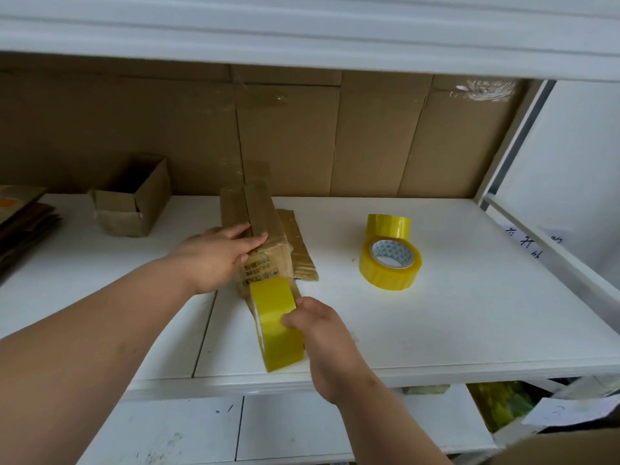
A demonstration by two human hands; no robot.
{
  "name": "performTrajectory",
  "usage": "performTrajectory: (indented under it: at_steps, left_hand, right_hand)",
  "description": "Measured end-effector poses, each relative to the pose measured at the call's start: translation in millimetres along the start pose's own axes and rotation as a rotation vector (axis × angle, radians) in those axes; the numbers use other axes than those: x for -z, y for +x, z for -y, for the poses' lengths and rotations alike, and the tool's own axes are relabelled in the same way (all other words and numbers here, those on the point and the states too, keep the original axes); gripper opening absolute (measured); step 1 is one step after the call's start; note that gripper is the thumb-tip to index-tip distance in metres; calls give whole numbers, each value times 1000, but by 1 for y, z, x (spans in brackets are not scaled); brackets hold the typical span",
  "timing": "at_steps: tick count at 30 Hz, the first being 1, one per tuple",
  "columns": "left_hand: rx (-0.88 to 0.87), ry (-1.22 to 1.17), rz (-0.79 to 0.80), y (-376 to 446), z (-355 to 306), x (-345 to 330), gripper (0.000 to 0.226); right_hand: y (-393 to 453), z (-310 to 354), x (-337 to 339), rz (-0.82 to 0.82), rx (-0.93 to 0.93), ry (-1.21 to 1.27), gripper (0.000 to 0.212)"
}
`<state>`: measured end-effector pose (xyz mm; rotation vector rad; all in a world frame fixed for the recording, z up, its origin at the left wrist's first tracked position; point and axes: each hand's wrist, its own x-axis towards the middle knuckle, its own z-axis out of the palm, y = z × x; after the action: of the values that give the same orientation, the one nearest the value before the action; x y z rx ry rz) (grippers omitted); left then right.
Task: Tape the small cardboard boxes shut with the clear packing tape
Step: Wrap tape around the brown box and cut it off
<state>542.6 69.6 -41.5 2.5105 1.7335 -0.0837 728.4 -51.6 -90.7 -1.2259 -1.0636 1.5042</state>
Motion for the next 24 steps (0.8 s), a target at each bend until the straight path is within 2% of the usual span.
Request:
performTrajectory:
  at_steps: [2,6,8,10,12,15,18,21,24]
  left_hand:
    - [24,6,-49,-1,2,2,50]
    - [127,-156,-197,-9,-1,-1,55]
    - [240,-333,-323,-20,-10,-7,70]
    - [438,-648,-416,-28,-18,-14,70]
    - [590,-988,-341,-31,-22,-19,59]
    - [629,-1334,-126,-37,-26,-22,51]
    - [606,-1442,-38,-38,-29,-21,38]
    - [614,-1559,8,-38,-29,-17,25]
    - [596,-1640,52,-36,-29,-12,16]
  right_hand:
    - [6,-1,-8,9,-14,50,17]
    - [18,-6,-20,9,-12,178,36]
    - [22,-8,-23,18,-4,229,38]
    - [23,-10,-25,43,8,252,40]
    - [25,-9,-24,64,16,252,41]
    - [25,-5,-21,92,24,243,39]
    - [25,-1,-19,102,35,180,31]
    - [23,4,-16,52,21,-14,19]
    - [23,9,-11,22,22,-188,23]
